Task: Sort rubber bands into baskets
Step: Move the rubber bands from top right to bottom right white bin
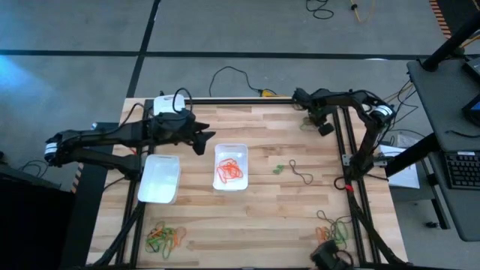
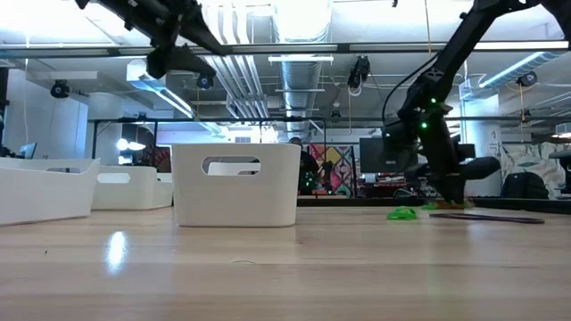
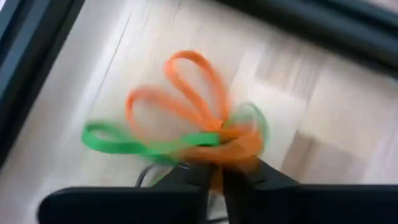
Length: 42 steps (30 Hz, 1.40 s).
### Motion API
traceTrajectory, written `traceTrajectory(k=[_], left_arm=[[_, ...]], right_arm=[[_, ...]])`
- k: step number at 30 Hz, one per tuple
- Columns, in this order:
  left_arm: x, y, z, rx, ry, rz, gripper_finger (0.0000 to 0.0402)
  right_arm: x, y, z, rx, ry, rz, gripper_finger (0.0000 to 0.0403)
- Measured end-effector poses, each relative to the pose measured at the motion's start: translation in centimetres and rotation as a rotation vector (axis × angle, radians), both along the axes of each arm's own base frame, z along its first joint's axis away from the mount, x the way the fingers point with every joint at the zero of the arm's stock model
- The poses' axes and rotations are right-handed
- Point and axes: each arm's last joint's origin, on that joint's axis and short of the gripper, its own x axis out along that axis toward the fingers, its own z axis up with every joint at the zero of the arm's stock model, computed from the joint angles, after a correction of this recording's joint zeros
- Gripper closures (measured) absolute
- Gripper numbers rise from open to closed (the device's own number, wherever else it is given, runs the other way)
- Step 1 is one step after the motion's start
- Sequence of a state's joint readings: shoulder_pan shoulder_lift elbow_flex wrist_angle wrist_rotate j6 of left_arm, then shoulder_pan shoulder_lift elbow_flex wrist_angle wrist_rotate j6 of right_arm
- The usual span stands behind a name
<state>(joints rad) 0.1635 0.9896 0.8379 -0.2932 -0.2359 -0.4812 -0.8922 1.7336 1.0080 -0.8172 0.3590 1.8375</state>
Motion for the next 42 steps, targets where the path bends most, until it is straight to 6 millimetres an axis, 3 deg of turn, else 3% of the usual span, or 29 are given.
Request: traceTrajectory(k=[7,18,25,29,34,42], left_arm=[[-1.8,-0.7,1.7,0.068,-0.067,-0.044,0.0194],[-3.2,-0.9,2.3,0.131,-0.062,-0.088,0.0194],[-3.3,-1.1,2.0,0.131,-0.029,-0.125,0.0194],[-3.4,-1.1,2.1,0.131,-0.030,-0.128,0.0194],[-3.4,-1.2,2.1,0.131,-0.031,-0.128,0.0194],[-3.4,-1.1,2.1,0.131,-0.031,-0.128,0.0194]], right_arm=[[4.6,3.8,0.3,-0.002,-0.026,0.224,0.0390],[12.8,12.9,2.6,-0.009,-0.052,0.905,0.0390],[15.0,17.2,3.8,0.004,-0.030,1.284,0.0390],[15.3,17.9,3.9,0.076,-0.084,1.388,0.0376],[15.3,17.8,3.9,0.146,-0.141,1.453,0.0308],[16.0,14.7,6.9,0.097,-0.221,1.461,0.0223]])
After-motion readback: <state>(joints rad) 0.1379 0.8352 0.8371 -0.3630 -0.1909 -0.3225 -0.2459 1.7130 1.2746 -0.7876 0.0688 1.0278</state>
